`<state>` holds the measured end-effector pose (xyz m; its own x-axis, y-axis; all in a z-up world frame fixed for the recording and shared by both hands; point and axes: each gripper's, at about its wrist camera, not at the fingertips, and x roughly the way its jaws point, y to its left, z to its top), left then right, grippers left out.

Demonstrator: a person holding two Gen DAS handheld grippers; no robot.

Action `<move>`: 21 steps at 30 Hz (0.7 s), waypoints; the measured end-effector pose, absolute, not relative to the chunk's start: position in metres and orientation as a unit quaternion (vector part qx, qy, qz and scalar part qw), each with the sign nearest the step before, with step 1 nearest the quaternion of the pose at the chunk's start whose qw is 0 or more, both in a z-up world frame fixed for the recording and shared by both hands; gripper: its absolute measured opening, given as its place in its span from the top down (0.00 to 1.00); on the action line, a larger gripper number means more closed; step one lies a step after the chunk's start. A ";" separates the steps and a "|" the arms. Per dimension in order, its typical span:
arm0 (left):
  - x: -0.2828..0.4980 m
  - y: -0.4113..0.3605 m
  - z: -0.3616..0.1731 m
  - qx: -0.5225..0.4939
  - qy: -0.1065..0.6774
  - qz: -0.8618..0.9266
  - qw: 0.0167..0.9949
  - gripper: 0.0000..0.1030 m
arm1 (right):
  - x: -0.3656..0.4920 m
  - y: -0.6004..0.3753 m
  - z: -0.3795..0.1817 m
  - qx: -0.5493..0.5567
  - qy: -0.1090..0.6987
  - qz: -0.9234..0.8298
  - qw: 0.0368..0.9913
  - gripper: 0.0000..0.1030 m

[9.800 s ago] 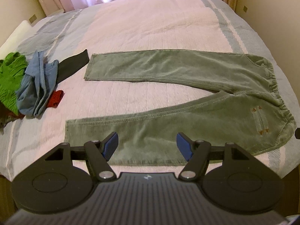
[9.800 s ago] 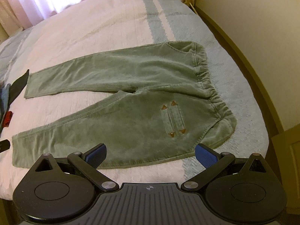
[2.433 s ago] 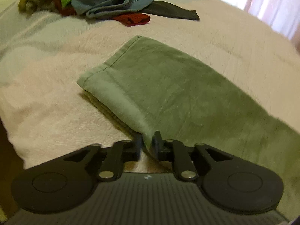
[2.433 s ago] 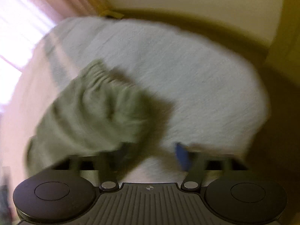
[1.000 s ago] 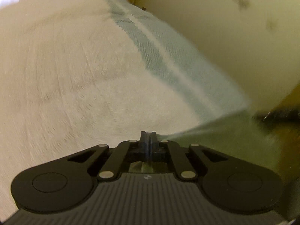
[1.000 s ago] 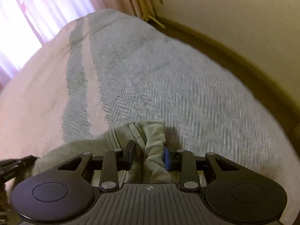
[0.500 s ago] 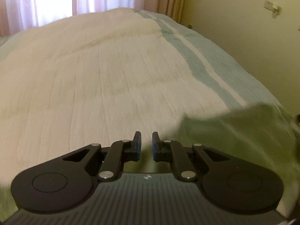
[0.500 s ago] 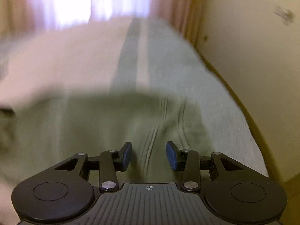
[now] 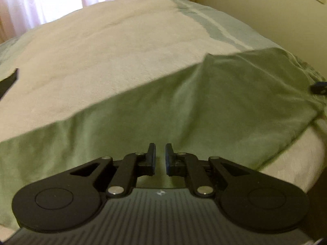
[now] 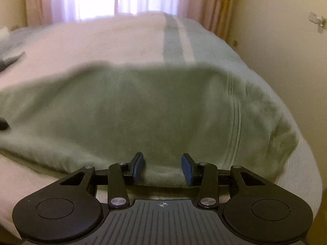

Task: Fold clothes
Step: 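Lay the folded trousers flat on the bed and open both tools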

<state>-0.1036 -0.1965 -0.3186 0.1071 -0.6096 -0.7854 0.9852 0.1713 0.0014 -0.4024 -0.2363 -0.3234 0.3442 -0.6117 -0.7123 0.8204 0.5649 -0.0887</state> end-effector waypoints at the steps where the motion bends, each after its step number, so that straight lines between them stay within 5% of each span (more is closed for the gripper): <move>1: -0.103 -0.190 -0.329 0.283 0.332 -0.584 0.685 0.92 | -0.403 -0.233 -0.327 0.146 0.351 -0.452 0.807 0.61; 11: -0.016 -0.125 -0.327 0.214 0.298 -0.579 0.728 0.92 | -0.397 -0.211 -0.323 0.203 0.232 -0.507 0.805 0.61; 21: 0.104 -0.006 -0.345 0.181 0.290 -0.361 0.868 0.92 | -0.363 -0.163 -0.310 0.170 0.176 -0.521 0.818 0.61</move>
